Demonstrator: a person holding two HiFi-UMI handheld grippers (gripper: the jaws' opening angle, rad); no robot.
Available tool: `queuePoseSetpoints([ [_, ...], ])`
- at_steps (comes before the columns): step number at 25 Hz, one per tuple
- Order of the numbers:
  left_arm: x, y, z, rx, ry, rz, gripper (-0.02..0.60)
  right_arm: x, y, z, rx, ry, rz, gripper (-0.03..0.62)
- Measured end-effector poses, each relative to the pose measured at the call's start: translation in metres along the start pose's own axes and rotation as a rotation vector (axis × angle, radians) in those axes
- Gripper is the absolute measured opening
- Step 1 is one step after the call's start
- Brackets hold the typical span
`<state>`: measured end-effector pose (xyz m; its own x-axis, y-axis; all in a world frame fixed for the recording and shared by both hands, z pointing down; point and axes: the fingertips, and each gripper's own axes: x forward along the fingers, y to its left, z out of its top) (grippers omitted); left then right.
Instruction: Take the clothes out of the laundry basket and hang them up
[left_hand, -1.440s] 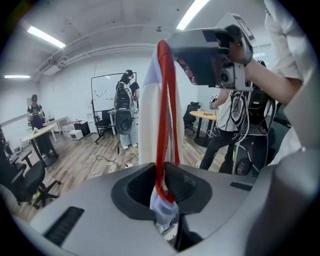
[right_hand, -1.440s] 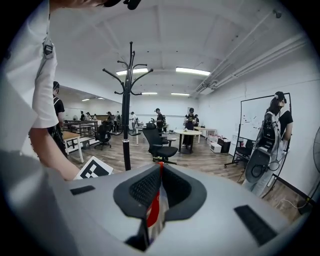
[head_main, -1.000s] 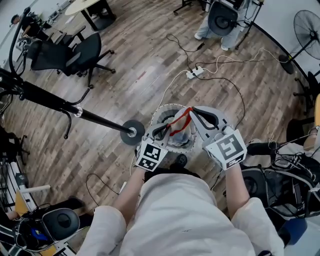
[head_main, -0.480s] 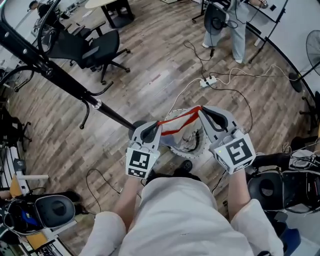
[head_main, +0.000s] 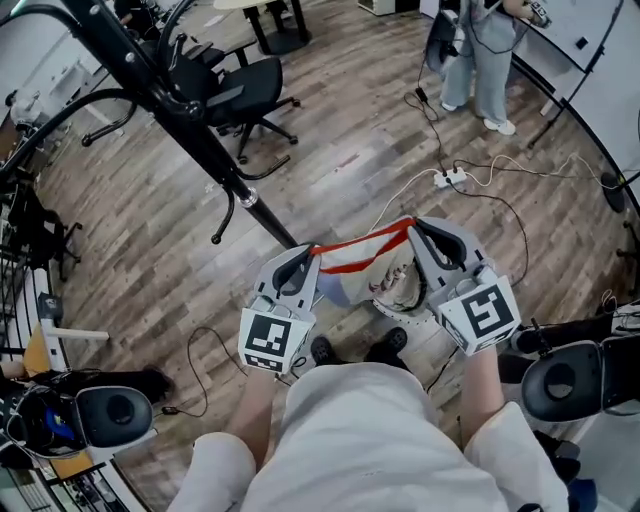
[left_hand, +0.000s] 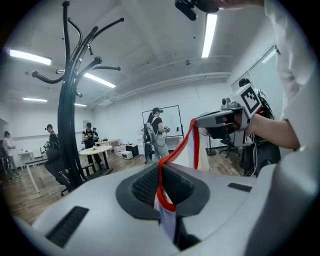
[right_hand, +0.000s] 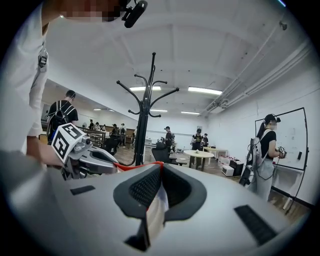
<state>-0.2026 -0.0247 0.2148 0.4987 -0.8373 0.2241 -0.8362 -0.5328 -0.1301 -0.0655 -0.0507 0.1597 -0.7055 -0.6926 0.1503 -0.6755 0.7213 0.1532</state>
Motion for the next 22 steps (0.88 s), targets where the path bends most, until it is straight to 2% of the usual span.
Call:
queuePoseSetpoints([
  [5, -0.034, 0.025, 0.002, 0.017, -0.025, 0.031, 0.031, 0.017, 0.030, 0.009, -0.006, -0.016, 0.017, 0.017],
  [12, -0.069, 0.073, 0.009, 0.021, -0.054, 0.116, 0.031, 0.042, 0.067, 0.026, -0.038, -0.018, 0.058, 0.017],
  [18, -0.101, 0.121, 0.024, 0.057, -0.094, 0.181, 0.031, 0.071, 0.099, 0.050, -0.075, -0.035, 0.093, 0.017],
  [22, -0.117, 0.152, 0.028, 0.108, -0.110, 0.215, 0.031, 0.089, 0.121, 0.059, -0.096, -0.046, 0.110, 0.017],
])
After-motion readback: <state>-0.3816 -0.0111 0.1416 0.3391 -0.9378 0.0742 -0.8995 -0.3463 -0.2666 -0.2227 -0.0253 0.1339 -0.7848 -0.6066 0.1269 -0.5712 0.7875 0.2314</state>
